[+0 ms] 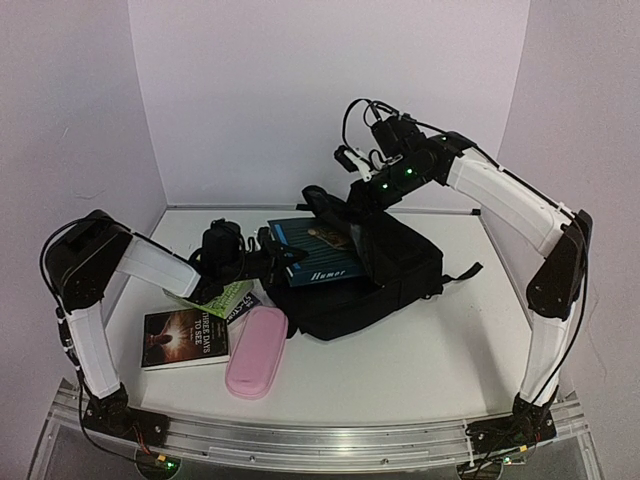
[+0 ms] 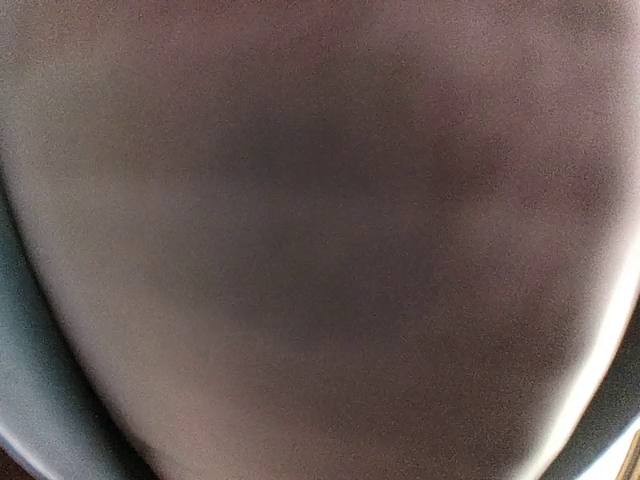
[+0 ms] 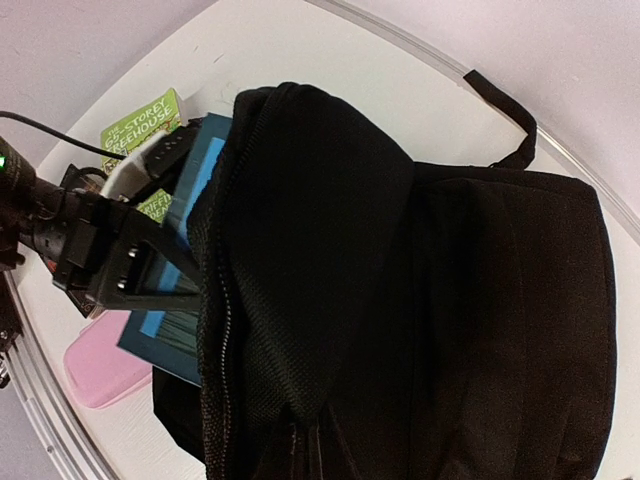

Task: Pack the student bag
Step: Place the book in the student bag.

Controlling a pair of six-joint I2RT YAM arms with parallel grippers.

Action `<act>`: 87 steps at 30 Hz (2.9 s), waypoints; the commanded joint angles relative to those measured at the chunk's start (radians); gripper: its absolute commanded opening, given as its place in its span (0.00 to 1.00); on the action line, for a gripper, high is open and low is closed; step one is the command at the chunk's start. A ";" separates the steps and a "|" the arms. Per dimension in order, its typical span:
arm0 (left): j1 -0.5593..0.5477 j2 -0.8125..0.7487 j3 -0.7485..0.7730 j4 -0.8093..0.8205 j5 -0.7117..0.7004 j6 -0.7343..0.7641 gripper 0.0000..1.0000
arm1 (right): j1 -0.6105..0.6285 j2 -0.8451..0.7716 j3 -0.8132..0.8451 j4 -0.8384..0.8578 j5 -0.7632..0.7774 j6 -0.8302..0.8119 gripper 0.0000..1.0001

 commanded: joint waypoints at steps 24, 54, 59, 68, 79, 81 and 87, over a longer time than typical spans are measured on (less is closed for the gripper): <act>-0.076 0.371 0.572 -0.274 -0.155 0.018 0.56 | -0.013 -0.050 0.002 0.074 -0.022 -0.024 0.00; -0.094 0.226 0.362 -0.108 -0.059 0.062 0.04 | -0.063 -0.095 -0.067 0.071 -0.029 -0.097 0.00; -0.114 0.265 0.417 -0.109 -0.024 0.057 0.05 | -0.061 -0.095 -0.072 0.072 -0.041 -0.116 0.00; -0.113 0.472 0.727 -0.307 -0.048 0.048 0.20 | -0.066 -0.093 -0.046 0.071 -0.051 -0.102 0.00; -0.115 0.375 0.853 -0.738 -0.191 0.255 0.75 | -0.132 -0.126 -0.067 0.069 -0.029 -0.124 0.00; -0.115 0.340 0.857 -0.810 -0.231 0.290 0.81 | -0.146 -0.128 -0.076 0.070 -0.026 -0.127 0.00; -0.118 0.263 0.893 -1.013 -0.334 0.403 1.00 | -0.172 -0.136 -0.105 0.072 -0.030 -0.128 0.00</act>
